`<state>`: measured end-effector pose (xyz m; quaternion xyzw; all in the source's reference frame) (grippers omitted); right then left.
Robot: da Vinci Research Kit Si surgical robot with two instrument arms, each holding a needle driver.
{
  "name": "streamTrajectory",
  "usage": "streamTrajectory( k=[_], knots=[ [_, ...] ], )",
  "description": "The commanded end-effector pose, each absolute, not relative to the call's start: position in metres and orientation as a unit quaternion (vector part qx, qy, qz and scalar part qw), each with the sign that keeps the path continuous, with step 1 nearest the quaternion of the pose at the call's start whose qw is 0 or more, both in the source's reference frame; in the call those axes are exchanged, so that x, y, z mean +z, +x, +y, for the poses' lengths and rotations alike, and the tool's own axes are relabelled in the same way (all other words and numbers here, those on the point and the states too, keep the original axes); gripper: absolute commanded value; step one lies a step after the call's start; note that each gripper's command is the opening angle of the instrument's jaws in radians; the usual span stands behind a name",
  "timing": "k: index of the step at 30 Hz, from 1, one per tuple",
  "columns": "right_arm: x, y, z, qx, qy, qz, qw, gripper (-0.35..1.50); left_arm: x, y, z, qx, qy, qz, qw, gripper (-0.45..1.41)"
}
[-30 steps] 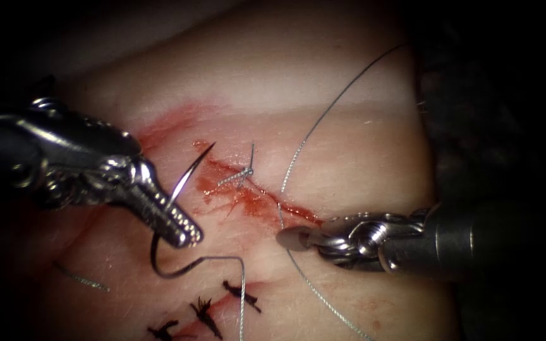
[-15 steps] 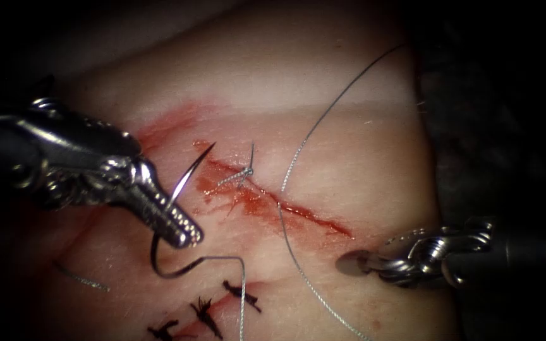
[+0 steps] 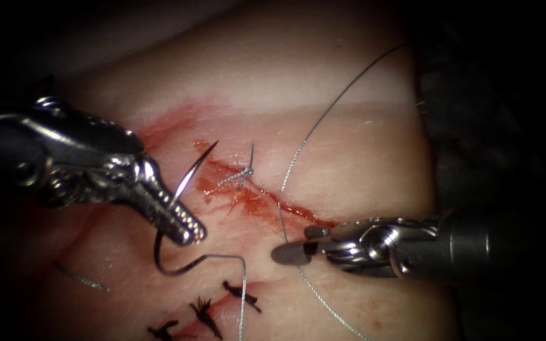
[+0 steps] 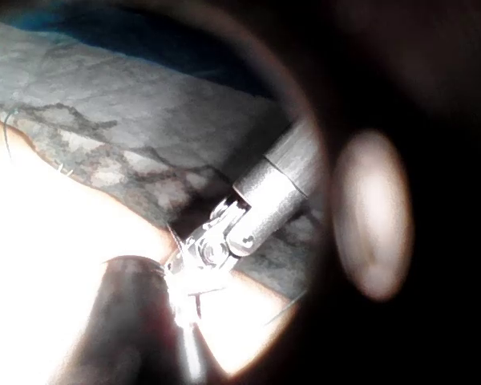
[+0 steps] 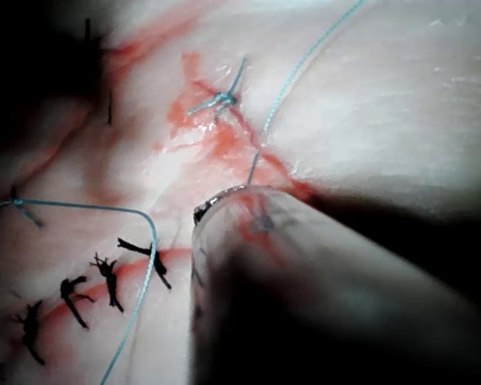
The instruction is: Wound Closure
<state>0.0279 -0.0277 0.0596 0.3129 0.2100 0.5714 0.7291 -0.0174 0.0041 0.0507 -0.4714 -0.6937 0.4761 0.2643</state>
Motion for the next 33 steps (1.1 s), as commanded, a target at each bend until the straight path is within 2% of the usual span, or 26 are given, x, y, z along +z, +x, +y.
streamTrajectory(
  k=[1,10,11,12,13,20,24,33],
  knots=[
    [0.06,0.0289,-0.028,0.573,0.313,0.209,0.727,0.86,0.051,-0.0178,0.004,0.476,-0.471,-0.694,0.264,-0.45],
    [0.062,0.0294,-0.03,0.574,0.305,0.209,0.731,0.79,0.051,-0.0179,0.004,0.478,-0.47,-0.693,0.264,-0.45],
    [0.062,0.0293,-0.03,0.573,0.304,0.21,0.731,0.63,0.051,-0.0179,0.004,0.478,-0.47,-0.693,0.264,-0.45],
    [0.062,0.0292,-0.03,0.572,0.304,0.21,0.732,0.05,0.051,-0.0179,0.004,0.478,-0.47,-0.693,0.264,-0.45],
    [0.062,0.029,-0.03,0.572,0.304,0.209,0.733,-0.35,0.051,-0.0179,0.004,0.478,-0.47,-0.693,0.264,-0.45],
    [0.059,0.0274,-0.028,0.577,0.318,0.204,0.724,-0.35,0.051,-0.0179,0.004,0.478,-0.47,-0.693,0.264,-0.45],
    [0.057,0.0249,-0.028,0.567,0.327,0.204,0.728,-0.35,0.051,-0.0179,0.004,0.479,-0.469,-0.693,0.264,-0.45],
    [0.056,0.0134,-0.027,0.533,0.313,0.144,0.773,-0.35,0.051,-0.0178,0.004,0.481,-0.473,-0.688,0.269,-0.45]
  ],
)
